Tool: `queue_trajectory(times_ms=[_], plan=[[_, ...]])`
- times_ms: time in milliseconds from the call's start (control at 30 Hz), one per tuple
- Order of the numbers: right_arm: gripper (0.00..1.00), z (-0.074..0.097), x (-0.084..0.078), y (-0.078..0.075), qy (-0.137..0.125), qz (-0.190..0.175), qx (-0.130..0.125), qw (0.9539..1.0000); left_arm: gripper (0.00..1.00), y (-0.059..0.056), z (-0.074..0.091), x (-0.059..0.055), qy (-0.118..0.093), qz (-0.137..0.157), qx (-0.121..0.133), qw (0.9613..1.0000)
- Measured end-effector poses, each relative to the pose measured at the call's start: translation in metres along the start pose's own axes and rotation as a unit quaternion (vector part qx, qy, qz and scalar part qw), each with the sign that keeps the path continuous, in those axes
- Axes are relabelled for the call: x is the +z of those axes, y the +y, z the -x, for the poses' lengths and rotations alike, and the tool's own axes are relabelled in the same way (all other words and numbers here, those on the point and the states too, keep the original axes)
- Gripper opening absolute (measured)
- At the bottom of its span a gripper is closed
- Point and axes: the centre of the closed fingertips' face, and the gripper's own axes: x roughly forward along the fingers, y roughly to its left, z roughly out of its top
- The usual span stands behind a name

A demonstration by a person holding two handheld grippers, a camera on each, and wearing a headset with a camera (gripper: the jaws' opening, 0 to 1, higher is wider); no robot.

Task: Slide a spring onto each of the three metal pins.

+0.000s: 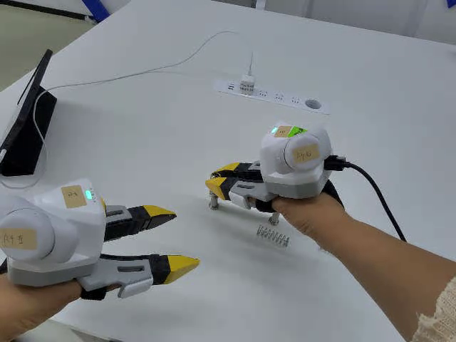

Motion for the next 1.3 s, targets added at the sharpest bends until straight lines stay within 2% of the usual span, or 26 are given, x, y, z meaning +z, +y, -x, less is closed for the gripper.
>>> queue_trajectory(times_ms=[867,1300], plan=[[0.12,-0.008,-0.023,-0.004,0.044,-0.012,-0.017,0.9988,0.46,0.002,0.0,-0.002,0.002,0.003,0.004,1.0],[0.14,-0.007,-0.026,-0.004,0.05,-0.008,-0.019,0.9985,0.46,0.002,-0.001,-0.002,0.003,0.003,0.002,1.0]])
